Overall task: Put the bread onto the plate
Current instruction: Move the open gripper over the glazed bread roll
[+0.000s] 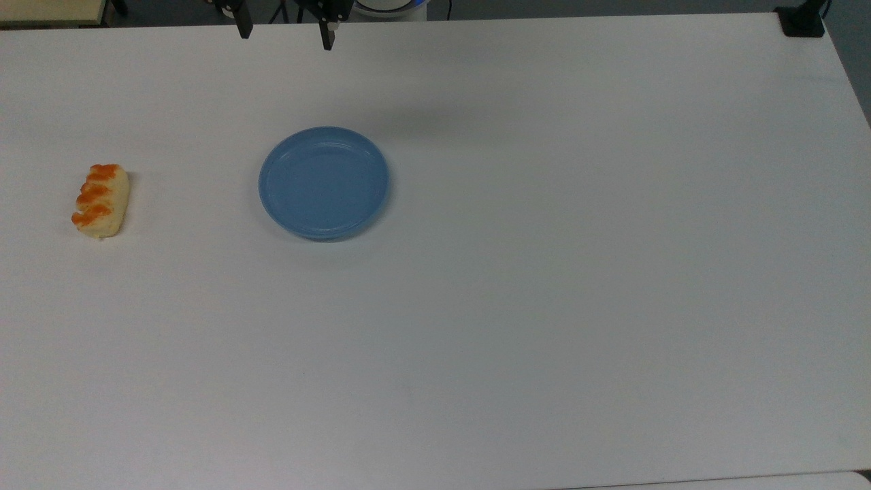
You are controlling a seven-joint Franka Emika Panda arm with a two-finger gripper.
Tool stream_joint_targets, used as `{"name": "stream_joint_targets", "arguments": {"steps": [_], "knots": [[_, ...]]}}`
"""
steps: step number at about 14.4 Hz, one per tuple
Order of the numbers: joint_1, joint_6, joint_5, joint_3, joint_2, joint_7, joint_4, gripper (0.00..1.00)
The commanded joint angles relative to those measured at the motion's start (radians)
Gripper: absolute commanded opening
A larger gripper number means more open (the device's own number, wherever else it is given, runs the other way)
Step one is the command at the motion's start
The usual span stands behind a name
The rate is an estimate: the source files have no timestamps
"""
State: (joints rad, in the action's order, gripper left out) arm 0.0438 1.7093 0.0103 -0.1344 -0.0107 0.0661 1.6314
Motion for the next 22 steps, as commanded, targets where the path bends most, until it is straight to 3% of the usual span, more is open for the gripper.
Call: {"name": "stream_joint_targets", "arguments": {"steps": [1, 13, 16, 17, 19, 22], "knots": [[-0.025, -0.041, 0.001, -0.014, -0.02, -0.223, 0.004, 1.0], [-0.034, -0.039, -0.001, -0.014, -0.014, -0.23, 0.005, 1.0], [-0.084, -0.036, -0.021, -0.016, -0.014, -0.233, 0.005, 1.0], [-0.106, -0.039, -0.059, -0.016, -0.012, -0.247, 0.007, 1.0], [-0.162, -0.04, -0.13, -0.016, -0.006, -0.416, 0.024, 1.0], [-0.255, 0.031, -0.145, -0.019, 0.069, -0.506, 0.036, 1.0]]}}
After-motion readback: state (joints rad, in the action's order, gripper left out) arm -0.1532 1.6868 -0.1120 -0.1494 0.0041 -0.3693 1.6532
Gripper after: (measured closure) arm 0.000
